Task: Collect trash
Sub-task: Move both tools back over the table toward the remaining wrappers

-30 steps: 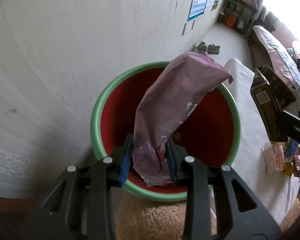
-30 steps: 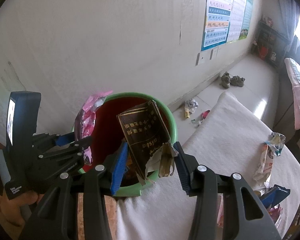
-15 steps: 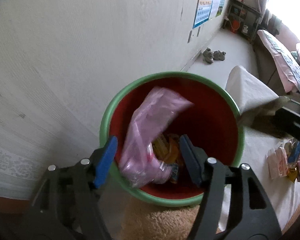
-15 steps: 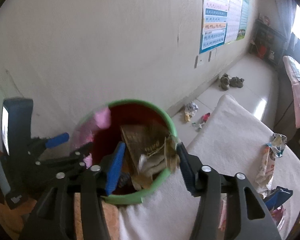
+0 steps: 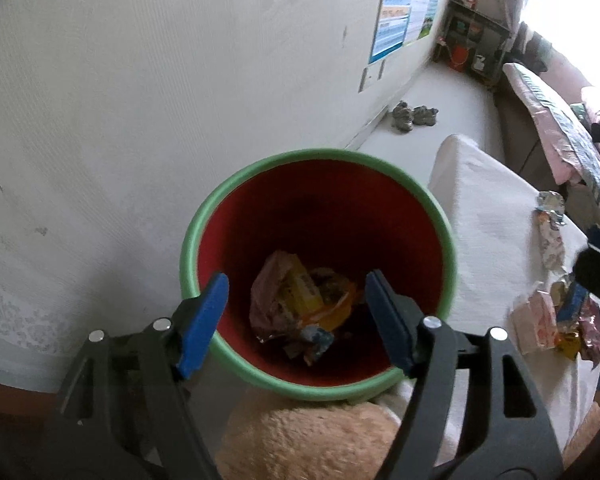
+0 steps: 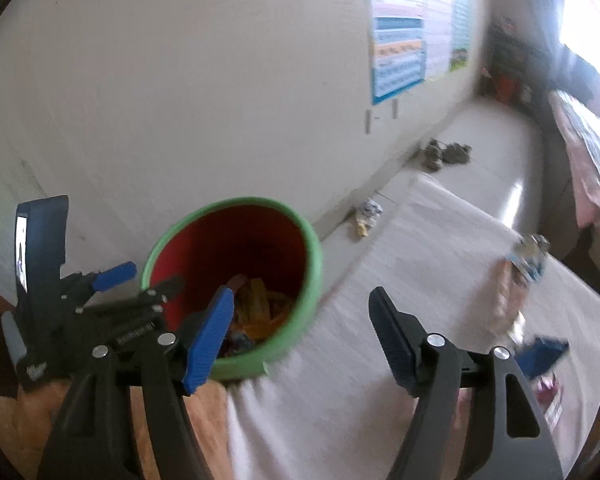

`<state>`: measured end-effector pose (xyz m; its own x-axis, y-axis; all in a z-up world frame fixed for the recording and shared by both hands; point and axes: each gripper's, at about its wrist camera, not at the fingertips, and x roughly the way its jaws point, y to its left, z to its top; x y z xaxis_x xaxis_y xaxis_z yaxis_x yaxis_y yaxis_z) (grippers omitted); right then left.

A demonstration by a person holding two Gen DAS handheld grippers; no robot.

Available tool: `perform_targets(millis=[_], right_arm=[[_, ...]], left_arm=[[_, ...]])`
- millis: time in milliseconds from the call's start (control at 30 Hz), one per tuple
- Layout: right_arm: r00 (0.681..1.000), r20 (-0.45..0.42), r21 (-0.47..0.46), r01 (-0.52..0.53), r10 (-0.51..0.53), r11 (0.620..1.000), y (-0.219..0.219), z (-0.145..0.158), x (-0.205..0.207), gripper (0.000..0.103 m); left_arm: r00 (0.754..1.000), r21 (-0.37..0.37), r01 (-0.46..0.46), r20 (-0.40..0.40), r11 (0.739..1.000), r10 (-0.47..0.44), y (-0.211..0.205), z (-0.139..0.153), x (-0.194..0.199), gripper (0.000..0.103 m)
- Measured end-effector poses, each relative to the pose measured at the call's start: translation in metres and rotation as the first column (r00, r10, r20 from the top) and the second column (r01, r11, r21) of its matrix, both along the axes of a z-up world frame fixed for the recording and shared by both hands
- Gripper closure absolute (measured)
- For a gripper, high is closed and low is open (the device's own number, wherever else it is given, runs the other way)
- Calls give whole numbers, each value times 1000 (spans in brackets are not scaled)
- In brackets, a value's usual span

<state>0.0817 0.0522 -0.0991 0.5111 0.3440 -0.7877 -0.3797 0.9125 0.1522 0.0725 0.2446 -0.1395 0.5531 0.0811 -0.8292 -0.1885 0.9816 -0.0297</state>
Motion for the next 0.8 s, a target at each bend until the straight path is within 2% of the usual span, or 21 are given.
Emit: perform_targets(millis=[100,200,300,433,533,600,733,800], right_arm=[[995,-14,26,104,-104,994,-46,5,-7,32],[965,-19,27,261,-260,965,-104,5,-11,28],[894,-66,24,445,-443,895,-168,-6,-12,27],[757,-189,34,642,-626,766,-240,-36,-17,27],[706,-259,6,684,-659,730,-264,-58,-21,27],[688,-335,22,689,-644,724,-272,-74,-24,27],[680,-449,83,678,-580,730,-277,-97,-32,27],[688,-479,110,664,-546,740,-275,-104,-36,41]], left_arm=[[1000,1,23,4,1000,-23,-9,2,-1,32],[999,-1,44,2,999,-44,-21,3,-2,32],[998,-8,68,-2,998,-68,-35,4,-1,32],[994,-7,112,-14,994,-112,-59,4,-3,32],[989,4,149,-21,989,-149,-76,5,-3,32],[984,13,176,-24,984,-176,-87,6,-4,32],[976,-5,216,-41,976,-216,-112,5,-5,32],[966,-41,249,-55,968,-251,-128,1,-7,31]])
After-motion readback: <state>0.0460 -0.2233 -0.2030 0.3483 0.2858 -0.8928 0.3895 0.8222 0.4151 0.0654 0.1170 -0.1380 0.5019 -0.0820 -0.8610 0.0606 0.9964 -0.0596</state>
